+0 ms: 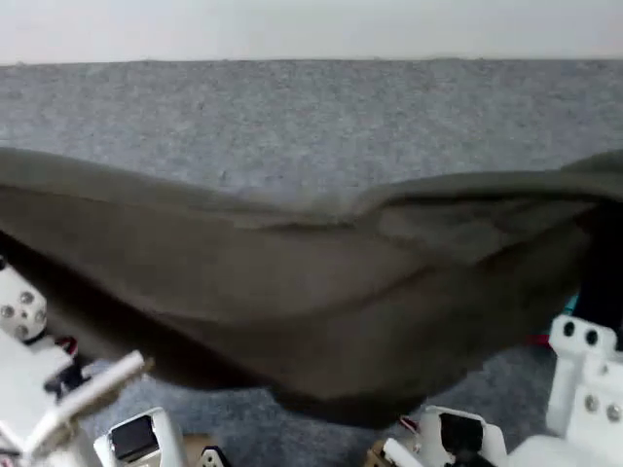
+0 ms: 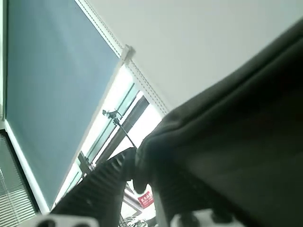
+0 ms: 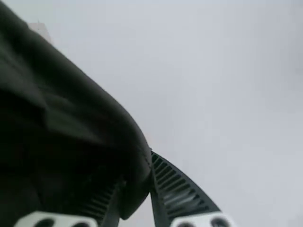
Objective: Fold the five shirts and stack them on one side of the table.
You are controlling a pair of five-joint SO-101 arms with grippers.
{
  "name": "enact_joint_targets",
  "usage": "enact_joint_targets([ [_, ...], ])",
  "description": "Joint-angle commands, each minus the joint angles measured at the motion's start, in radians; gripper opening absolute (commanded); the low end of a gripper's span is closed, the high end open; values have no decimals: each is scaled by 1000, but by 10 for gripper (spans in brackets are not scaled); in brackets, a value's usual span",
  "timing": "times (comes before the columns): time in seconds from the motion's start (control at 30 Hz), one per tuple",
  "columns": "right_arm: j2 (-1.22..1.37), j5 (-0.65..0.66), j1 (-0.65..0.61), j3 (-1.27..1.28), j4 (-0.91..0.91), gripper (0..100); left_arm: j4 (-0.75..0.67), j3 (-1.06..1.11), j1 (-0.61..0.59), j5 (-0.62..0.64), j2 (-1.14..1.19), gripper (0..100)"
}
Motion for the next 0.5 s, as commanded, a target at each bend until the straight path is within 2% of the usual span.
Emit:
enact_joint_targets([
  [0.0, -4, 6, 51, -15, 27, 10, 78, -74, 5, -12, 8, 15],
  [0.23, 27, 9, 48, 71, 179, 10, 321, -28, 6, -12, 17, 15],
  [0.37, 70, 8, 44, 235, 208, 10, 305, 134, 6, -23, 17, 15],
  [0.47, 104, 6, -30, 362, 205, 10, 215, 275, 8, -38, 18, 15],
])
